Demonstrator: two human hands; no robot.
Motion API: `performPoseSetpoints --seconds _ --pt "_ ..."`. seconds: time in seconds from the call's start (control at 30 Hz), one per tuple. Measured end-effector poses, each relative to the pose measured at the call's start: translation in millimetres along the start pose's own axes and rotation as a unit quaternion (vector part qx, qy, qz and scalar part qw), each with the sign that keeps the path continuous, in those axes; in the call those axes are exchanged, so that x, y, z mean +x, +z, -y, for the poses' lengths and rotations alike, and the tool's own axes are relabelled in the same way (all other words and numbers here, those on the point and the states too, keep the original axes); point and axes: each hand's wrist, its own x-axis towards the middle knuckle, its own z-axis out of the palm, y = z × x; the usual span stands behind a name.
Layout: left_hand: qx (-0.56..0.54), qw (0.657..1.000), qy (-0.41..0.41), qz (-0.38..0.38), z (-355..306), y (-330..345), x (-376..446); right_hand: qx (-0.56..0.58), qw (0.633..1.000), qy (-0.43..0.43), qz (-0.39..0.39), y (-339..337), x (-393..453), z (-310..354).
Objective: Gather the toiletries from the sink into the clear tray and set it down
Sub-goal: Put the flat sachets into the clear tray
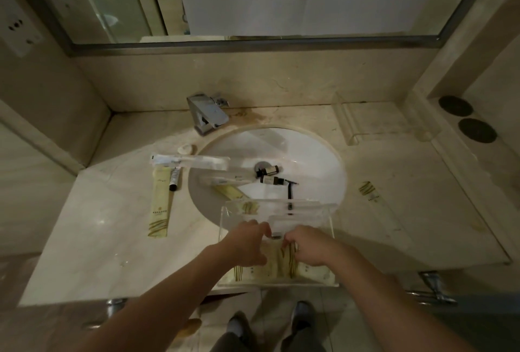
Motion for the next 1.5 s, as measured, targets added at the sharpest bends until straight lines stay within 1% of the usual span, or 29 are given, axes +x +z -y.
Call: performPoseSetpoints --seconds 0.07,0.2,0.3,0.37,0.43,0.57,0.67,0.8,1.03,1.17,1.23,1.33,1.43,1.5 --pt "0.041 0.999 -0.001 0.035 2 5 -3 -0.026 0.999 -0.011 -0.031 1 1 2" --pt "0.067 0.997 0.002 0.031 5 9 -5 0.001 0.994 0.009 -0.106 2 2 -2" --pt "0.069 0.997 0.005 0.032 6 7 -6 -0.023 0.994 0.014 -0.102 4 0 -5" --pt "0.073 0.997 0.009 0.032 7 6 -6 -0.035 0.995 0.001 -0.097 8 0 -5" --pt "0.085 0.996 0.014 0.029 7 7 -5 -0.036 0.992 -0.025 -0.115 13 1 -3" --pt "0.106 0.994 0.016 0.021 5 9 -5 0.012 0.984 -0.065 -0.163 21 2 4" --pt "0.116 0.993 0.030 0.008 5 10 -7 -0.003 0.979 -0.075 -0.189 38 4 5" --pt "0.118 0.992 0.052 -0.009 10 15 -9 -0.012 0.963 -0.070 -0.259 60 6 2" --pt "0.106 0.993 0.042 -0.009 12 16 -8 -0.089 0.952 -0.038 -0.291 63 8 1" --pt "0.063 0.998 0.025 -0.003 12 13 -5 -0.082 0.947 -0.043 -0.307 57 6 2" --pt "0.015 0.999 0.016 -0.023 11 9 -4 -0.059 0.942 -0.051 -0.325 49 8 5" --pt "-0.060 0.993 0.013 -0.104 12 -3 -5 -0.010 0.933 -0.061 -0.354 33 13 16" --pt "-0.134 0.970 -0.008 -0.201 20 -20 -7 0.028 0.921 -0.078 -0.381 13 24 30" --pt "-0.165 0.950 -0.045 -0.262 31 -32 -8 0.036 0.917 -0.081 -0.388 -1 34 40"
